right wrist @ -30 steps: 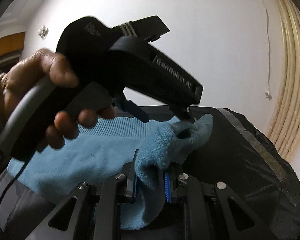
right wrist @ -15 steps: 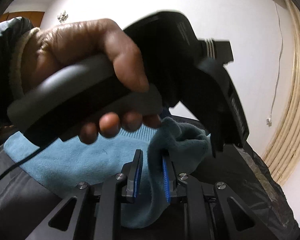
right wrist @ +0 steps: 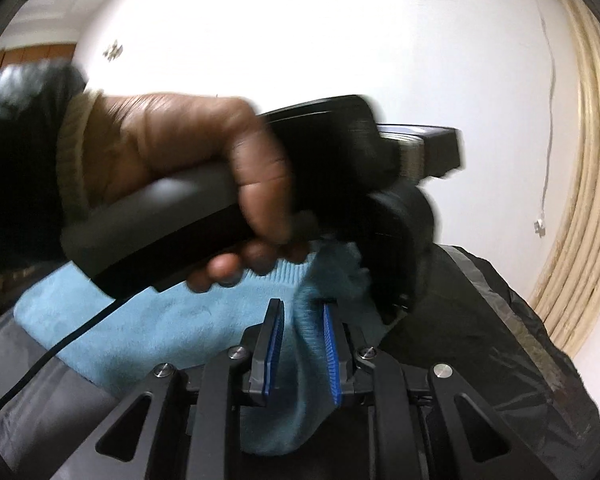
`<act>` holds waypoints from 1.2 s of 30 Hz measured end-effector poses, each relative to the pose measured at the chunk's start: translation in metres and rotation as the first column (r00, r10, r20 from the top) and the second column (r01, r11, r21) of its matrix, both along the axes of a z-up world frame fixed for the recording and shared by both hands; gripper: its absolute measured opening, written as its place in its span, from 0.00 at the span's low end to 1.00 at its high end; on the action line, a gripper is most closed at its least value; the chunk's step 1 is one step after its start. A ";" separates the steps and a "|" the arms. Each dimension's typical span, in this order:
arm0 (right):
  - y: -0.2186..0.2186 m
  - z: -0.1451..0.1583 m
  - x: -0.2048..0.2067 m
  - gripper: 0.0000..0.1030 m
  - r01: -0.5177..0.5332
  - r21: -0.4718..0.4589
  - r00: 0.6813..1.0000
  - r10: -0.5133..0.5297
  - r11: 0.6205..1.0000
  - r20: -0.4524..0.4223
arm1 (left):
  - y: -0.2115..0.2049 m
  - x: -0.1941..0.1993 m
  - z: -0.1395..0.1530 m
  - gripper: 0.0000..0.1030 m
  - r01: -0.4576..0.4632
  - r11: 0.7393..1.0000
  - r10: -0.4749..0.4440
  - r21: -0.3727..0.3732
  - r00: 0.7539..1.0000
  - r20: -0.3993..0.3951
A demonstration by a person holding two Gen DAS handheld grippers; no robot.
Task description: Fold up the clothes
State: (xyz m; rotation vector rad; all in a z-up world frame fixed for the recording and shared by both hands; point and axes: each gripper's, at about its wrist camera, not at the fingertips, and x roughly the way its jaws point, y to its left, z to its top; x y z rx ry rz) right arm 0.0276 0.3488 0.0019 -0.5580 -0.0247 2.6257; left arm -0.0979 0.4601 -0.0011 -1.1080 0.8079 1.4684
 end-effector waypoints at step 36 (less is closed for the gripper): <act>-0.019 0.003 -0.042 0.93 -0.143 -0.148 0.989 0.147 0.979 0.018 | -0.371 -0.103 0.049 0.22 -0.575 0.711 0.581 0.405 0.805 0.122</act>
